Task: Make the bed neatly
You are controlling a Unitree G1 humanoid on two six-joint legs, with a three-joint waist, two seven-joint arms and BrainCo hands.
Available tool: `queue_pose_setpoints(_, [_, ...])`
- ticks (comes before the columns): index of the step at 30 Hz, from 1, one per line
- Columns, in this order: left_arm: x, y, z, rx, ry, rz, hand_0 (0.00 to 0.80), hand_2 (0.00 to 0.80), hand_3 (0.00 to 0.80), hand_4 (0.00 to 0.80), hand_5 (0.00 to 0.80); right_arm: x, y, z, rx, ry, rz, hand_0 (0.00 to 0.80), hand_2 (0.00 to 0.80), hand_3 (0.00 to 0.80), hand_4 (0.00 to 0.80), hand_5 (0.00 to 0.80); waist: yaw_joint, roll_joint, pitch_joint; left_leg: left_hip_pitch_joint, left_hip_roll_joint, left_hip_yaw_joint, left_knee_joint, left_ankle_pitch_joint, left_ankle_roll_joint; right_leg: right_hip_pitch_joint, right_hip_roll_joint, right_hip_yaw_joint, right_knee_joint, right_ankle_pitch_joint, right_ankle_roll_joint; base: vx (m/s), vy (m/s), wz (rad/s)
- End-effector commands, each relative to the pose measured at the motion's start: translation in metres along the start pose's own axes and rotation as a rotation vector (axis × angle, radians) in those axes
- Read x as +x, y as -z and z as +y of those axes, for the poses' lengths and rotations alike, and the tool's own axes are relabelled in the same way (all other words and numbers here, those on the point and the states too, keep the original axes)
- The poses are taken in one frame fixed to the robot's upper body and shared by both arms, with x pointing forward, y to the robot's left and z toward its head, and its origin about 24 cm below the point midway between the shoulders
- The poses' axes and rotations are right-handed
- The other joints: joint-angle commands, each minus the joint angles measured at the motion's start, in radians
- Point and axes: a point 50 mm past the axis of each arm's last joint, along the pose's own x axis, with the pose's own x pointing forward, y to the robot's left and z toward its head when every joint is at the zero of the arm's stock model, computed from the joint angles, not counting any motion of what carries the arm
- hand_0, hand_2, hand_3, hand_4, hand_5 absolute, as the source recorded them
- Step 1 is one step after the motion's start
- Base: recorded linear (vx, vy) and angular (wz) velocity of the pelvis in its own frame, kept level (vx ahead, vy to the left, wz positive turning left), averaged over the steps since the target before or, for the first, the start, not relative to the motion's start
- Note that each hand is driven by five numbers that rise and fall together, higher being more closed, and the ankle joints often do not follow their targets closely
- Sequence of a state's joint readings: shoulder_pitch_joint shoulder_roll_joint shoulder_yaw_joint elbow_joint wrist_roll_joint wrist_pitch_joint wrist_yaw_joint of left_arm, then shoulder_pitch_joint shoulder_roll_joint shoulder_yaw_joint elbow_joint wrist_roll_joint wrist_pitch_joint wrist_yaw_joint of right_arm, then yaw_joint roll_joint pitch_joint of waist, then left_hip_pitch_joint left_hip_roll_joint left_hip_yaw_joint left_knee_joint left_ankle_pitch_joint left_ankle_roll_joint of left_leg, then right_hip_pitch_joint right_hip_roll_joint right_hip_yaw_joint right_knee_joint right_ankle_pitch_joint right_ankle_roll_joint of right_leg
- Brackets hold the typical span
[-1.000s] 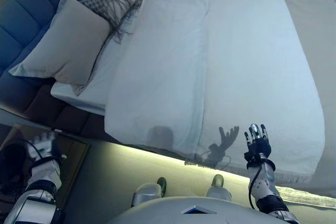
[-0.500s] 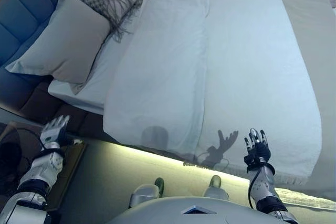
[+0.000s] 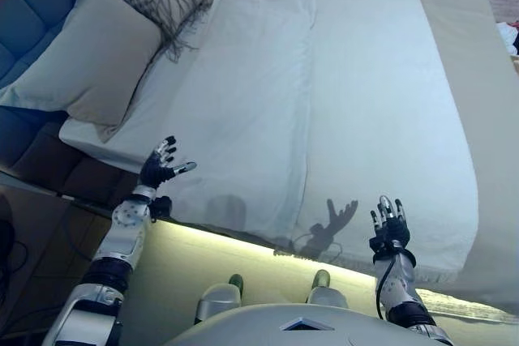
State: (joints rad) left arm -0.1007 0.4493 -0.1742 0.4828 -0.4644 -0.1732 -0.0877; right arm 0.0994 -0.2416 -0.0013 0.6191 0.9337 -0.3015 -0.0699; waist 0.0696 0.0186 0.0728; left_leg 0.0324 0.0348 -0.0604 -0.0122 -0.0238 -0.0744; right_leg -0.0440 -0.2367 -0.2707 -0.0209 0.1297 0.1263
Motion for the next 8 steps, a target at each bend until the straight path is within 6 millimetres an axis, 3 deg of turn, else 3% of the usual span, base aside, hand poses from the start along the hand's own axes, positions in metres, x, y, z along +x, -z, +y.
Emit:
queue_pose_setpoints(1, [0.008,-0.028,-0.013,-0.128,0.096,-0.131,0.0,0.0,0.0,0.0,0.0,0.009,-0.027,0.029,-0.022,-0.096,-0.094,0.0,0.0,0.0,0.0,0.0,0.023,-0.004,-0.026,-0.041,0.011,0.027,0.049,-0.005,0.052,0.037,-0.061,0.055,0.087,-0.046,0.062,-0.074,-0.189,-0.06])
queue_pose_setpoints(4, [0.001,-0.019,-0.025,-0.168,0.148,-0.104,0.0,0.0,0.0,0.0,0.0,0.008,-0.03,0.04,-0.03,-0.139,-0.084,0.0,0.0,0.0,0.0,0.0,0.03,-0.013,-0.031,-0.034,0.021,0.027,0.034,0.006,0.049,0.041,-0.042,0.054,0.078,-0.05,0.055,-0.077,-0.177,-0.07])
queue_pose_setpoints(8, [-0.009,-0.007,-0.027,-0.189,0.167,-0.06,0.0,0.0,0.0,0.0,0.0,0.005,-0.028,0.05,-0.009,-0.183,-0.046,0.0,0.0,0.0,0.0,0.0,0.033,-0.027,-0.041,-0.028,0.032,0.035,0.022,0.02,0.043,0.053,-0.018,0.057,0.063,-0.056,0.047,-0.054,-0.122,-0.12])
